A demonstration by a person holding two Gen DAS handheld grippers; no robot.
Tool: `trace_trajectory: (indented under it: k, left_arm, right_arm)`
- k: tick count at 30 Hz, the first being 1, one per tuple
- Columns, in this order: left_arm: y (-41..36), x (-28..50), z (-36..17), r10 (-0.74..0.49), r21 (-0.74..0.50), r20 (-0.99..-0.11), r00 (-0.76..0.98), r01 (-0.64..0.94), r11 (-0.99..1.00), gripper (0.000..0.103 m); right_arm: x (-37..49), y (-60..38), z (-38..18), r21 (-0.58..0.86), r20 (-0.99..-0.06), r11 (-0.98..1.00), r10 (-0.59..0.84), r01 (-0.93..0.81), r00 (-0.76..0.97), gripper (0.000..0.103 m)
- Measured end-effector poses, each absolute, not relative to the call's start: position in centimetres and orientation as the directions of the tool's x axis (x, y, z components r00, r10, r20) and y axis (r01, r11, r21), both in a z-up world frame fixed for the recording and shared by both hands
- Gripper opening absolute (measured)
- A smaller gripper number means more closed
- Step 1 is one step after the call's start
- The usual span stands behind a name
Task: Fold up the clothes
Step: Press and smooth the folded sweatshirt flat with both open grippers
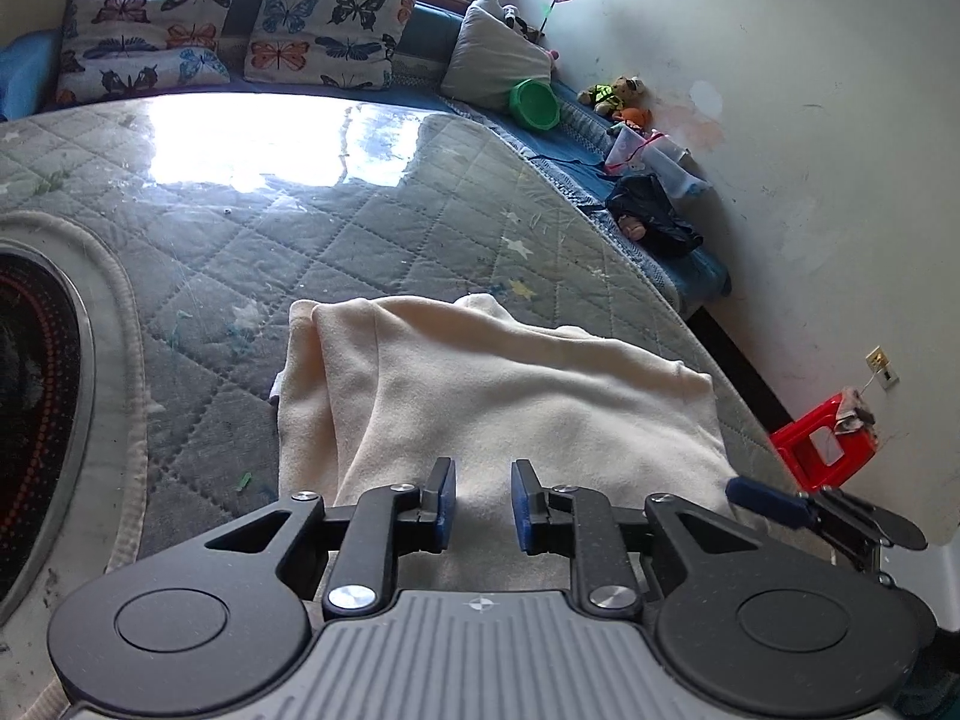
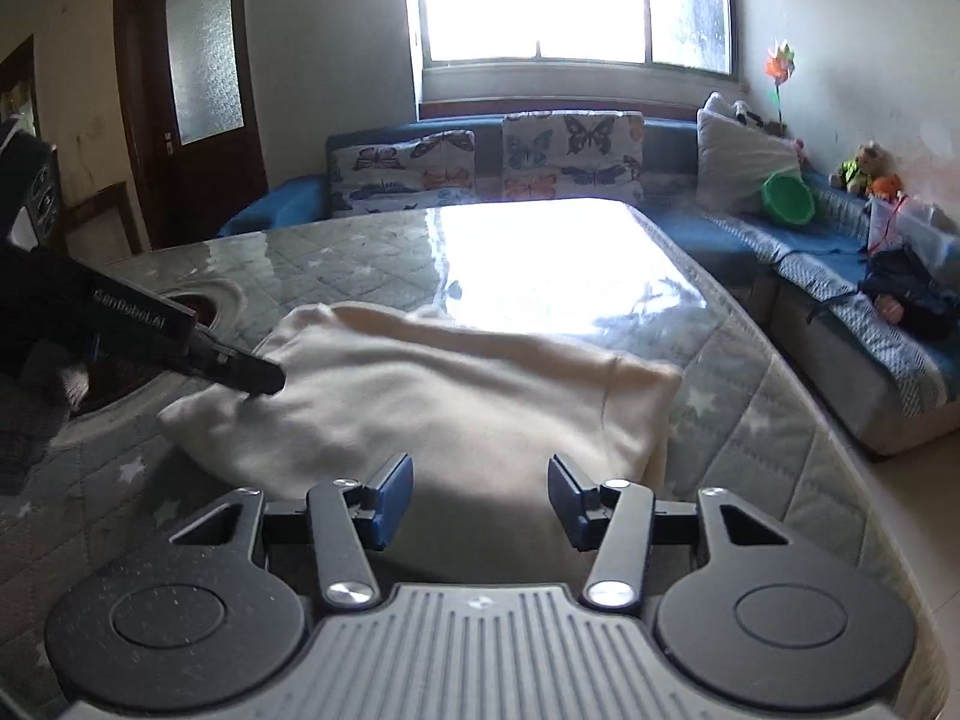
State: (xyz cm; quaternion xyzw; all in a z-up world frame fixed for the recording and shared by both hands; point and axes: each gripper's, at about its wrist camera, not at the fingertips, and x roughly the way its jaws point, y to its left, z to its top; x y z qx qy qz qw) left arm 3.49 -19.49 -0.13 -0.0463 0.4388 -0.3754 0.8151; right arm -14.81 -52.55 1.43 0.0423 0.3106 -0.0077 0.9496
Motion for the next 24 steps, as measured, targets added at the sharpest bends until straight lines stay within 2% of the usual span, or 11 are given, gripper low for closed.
trace_trajectory:
  k: [4, 10, 13, 17, 22, 24]
  left_arm:
    - [-19.8, 3.2, -0.1, -0.641, -0.388, -0.685, 0.345, 0.572, 0.723, 0.022]
    - [-20.0, 2.6, 0.2, -0.638, -0.372, -0.683, 0.355, 0.583, 0.722, 0.025]
    - [-20.1, 2.4, 0.2, -0.633, -0.364, -0.686, 0.359, 0.584, 0.726, 0.025]
    - [-20.1, 2.1, 0.1, -0.626, -0.356, -0.690, 0.364, 0.582, 0.731, 0.030]
    - [-20.1, 1.7, 0.0, -0.617, -0.347, -0.694, 0.370, 0.580, 0.738, 0.039]
    - [-20.1, 1.5, 0.0, -0.614, -0.343, -0.696, 0.373, 0.579, 0.740, 0.043]
  right_arm:
    - [-15.2, -52.9, 0.2, 0.087, -0.612, 0.994, 0.003, 0.064, 0.791, 0.043]
    - [-15.0, -52.6, 2.0, 0.090, -0.549, 0.994, 0.002, 0.056, 0.836, 0.041]
    - [-14.2, -52.4, 1.6, 0.078, -0.561, 0.995, -0.011, 0.065, 0.828, 0.041]
    - [-13.8, -52.2, 1.0, 0.068, -0.576, 0.995, -0.020, 0.072, 0.817, 0.041]
    - [-14.0, -51.9, 0.9, 0.060, -0.576, 0.995, -0.029, 0.078, 0.817, 0.044]
    - [-14.0, -51.8, 0.8, 0.059, -0.576, 0.995, -0.031, 0.079, 0.817, 0.053]
